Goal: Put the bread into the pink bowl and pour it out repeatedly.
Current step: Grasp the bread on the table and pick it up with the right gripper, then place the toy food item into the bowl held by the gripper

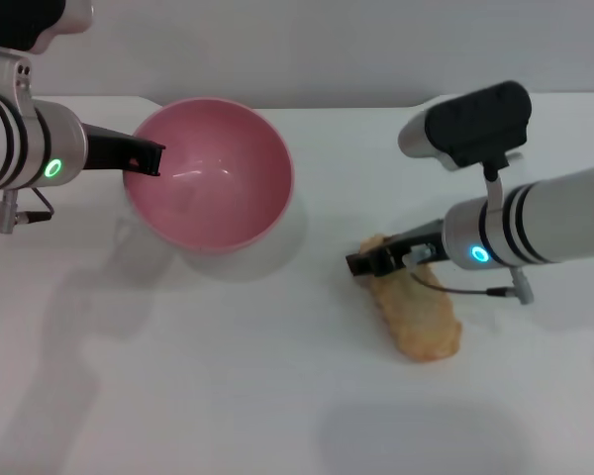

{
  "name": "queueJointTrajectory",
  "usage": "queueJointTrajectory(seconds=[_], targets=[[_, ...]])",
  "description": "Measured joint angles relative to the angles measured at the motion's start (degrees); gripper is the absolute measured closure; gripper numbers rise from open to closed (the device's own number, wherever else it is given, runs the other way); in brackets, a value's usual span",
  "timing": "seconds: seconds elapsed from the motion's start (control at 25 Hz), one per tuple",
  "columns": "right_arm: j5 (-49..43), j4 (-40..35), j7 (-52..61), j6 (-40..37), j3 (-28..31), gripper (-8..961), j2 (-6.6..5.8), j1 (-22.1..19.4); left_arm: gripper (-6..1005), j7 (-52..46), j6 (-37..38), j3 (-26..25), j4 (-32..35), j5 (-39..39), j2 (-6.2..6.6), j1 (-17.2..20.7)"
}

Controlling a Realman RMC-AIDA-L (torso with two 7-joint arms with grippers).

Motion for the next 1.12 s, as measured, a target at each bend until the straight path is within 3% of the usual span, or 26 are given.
queueJointTrajectory(seconds=[0.12, 0.56, 1.12], targets=[[-3.38, -4.09, 1.02, 1.53, 0.69, 252, -0.03, -0.28, 956, 0.0, 0.0, 0.0, -0.05, 0.04, -0.07, 0.0], [-9.94, -18.41, 2.84, 7.12, 3.7, 615, 0.0, -1.62, 956, 0.01, 0.33, 0.46, -3.08, -0.24, -0.21, -1.53], [-15.85, -36.15, 4.59, 12.75, 4.61, 712, 0.12, -2.3, 956, 0.0, 1.18, 0.59, -8.14, -0.7, -0.25, -3.85]])
